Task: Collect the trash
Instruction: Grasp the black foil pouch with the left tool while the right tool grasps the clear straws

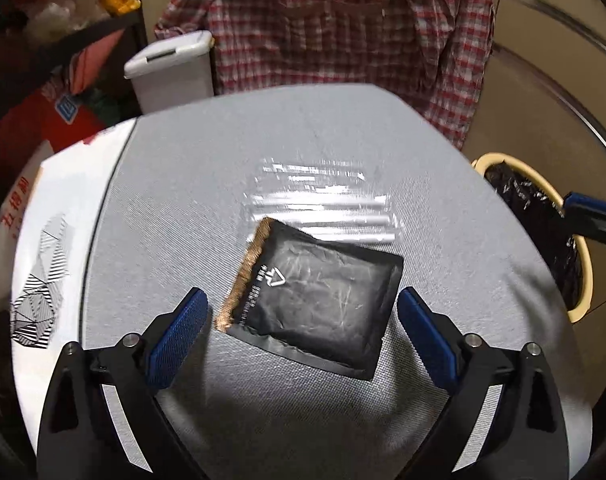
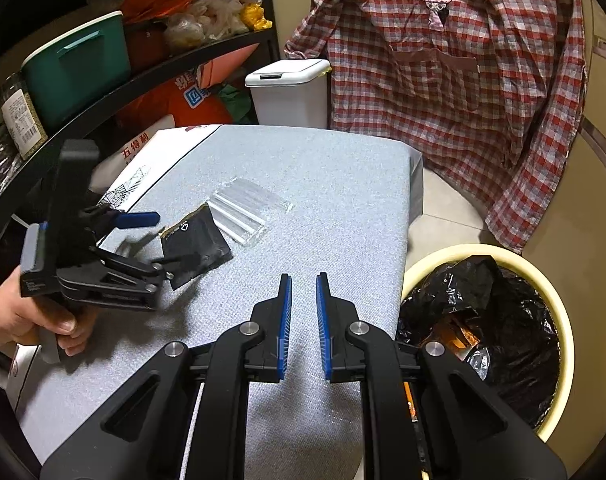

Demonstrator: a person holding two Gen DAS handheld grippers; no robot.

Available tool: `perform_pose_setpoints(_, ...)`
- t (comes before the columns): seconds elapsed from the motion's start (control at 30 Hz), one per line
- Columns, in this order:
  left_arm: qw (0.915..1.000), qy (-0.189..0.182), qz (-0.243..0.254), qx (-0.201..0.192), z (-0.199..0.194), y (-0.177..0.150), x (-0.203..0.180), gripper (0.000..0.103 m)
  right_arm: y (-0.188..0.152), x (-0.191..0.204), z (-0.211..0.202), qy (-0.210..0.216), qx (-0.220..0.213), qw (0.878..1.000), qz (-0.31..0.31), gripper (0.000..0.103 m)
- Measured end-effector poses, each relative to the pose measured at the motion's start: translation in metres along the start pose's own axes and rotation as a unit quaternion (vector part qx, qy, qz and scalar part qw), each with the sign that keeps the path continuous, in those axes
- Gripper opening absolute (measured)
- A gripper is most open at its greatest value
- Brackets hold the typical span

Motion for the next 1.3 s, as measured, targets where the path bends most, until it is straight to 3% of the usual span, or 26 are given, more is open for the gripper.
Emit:
perform_pose_setpoints(0.17, 0.9997, 0.018, 0.000, 0.014, 0.008, -0.001, 0.003, 0.092, -0.001, 0.003, 0.004, 0.002, 0.004, 1.000, -0.003, 0.013)
perform_pose_setpoints(0.27, 0.9996, 0.026, 0.003, 0.009, 0.006, -0.001, 0.006, 0.084, -0.003, 0.004, 0.009, 0.004, 0.007, 1.000, -0.008, 0.014)
perform_pose_setpoints(0.33, 0.9996, 0.027, 0.005, 0.003, 0.004, -0.001, 0.006, 0.071, -0.003, 0.007, 0.012, 0.007, 0.007, 1.000, -0.013, 0.014)
perform_pose_setpoints(0.37, 0.9996, 0.027, 0.002, 0.002, 0.002, -0.002, 0.008, 0.070, -0.002, 0.009, 0.013, 0.008, 0.005, 1.000, -0.015, 0.015)
perform_pose_setpoints(0.53, 0.9997, 0.021, -0.011, -0.002, -0.007, -0.003, 0.018, 0.050, 0.002, 0.017, 0.022, 0.032, -0.007, 0.999, -0.010, 0.037)
perform_pose_setpoints(0.83, 0.9997, 0.011, -0.021, -0.008, -0.015, -0.008, 0.033, 0.018, 0.022, 0.044, 0.076, 0.062, -0.008, 0.997, -0.054, 0.039)
perform_pose_setpoints(1.1, 0.9986, 0.027, -0.041, -0.019, -0.027, -0.009, 0.056, 0.014, 0.024, 0.063, 0.114, 0.086, 0.018, 0.993, -0.078, 0.043)
perform_pose_setpoints(1.3, 0.9968, 0.042, -0.065, -0.019, -0.029, -0.011, 0.076, 0.014, 0.017, 0.062, 0.128, 0.066, 0.035, 0.993, -0.087, 0.043)
Point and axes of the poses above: each gripper's, at about its wrist camera, not at the fingertips, and z roughly the way its jaws point, x to its left, y to its top, the point moved 4 cm from there along z, roughly the way its jaws point, and after that the axes turned 8 degrees about -x, right-handed, at the moved point
